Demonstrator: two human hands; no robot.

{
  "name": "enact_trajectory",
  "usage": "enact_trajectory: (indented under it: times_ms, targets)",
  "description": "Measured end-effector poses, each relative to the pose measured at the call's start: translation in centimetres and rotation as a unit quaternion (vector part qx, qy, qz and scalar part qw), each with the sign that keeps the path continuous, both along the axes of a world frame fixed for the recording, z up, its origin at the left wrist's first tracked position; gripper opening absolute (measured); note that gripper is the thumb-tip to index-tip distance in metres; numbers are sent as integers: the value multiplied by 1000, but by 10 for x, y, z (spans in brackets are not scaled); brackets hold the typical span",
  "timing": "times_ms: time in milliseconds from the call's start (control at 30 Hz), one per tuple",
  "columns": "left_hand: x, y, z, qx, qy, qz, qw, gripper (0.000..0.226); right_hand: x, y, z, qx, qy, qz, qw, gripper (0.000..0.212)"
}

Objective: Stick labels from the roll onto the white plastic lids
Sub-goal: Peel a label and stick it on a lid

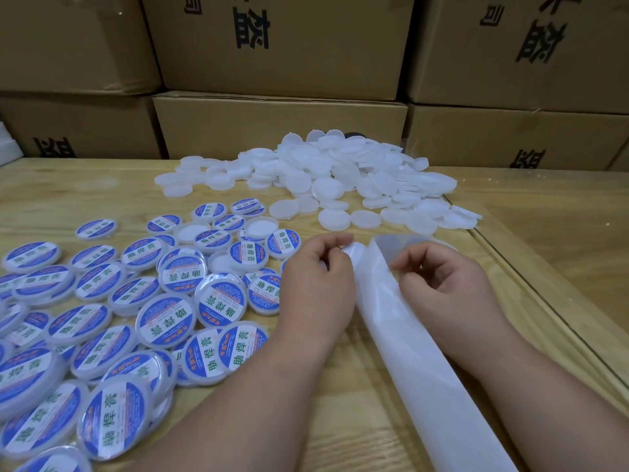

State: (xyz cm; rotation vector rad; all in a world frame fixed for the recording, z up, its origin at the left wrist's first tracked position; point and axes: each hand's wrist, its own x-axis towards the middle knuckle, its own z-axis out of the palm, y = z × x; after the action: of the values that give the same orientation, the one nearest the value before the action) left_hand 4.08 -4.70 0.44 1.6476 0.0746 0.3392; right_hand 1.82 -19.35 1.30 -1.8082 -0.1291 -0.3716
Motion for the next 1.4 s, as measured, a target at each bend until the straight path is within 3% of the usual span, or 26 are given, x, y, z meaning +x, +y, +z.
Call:
enact_trajectory:
  times_ms: [133,200,300,433,600,767,900,1167,1400]
  targets:
    - [-2,-1,1,-3,-3,-5,1000,31,-3,0,2,17,16,22,999,38]
    - [-3,-1,1,14,-5,-17,1000,31,-5,0,5,52,9,58,997,23]
    - [-5,-2,3,41,-9,-31,999,30,-9,1,7,-13,-30,86,996,24]
    - [-4,-2,3,26,-12,-25,999,31,-9,-2,6,-52,-51,11,997,40]
    - [-2,1,2,-69,8,-10,998,36,-5,-6,4,-40,-28,-19,999,44]
    - [-1,3,2,-106,6,-40,994,30,-1,-2,3,-9,-58,-18,998,18]
    - [-2,2,2,-86,3,-76,993,29,-2,0,1,-47,-72,4,996,36]
    - [-3,3,5,-132,-21,-129,983,25,-2,2,1,-26,-93,-42,994,25]
    - [-4,1,-3,-56,-60,-114,990,62,-1,-2,4,35,-88,-54,994,16]
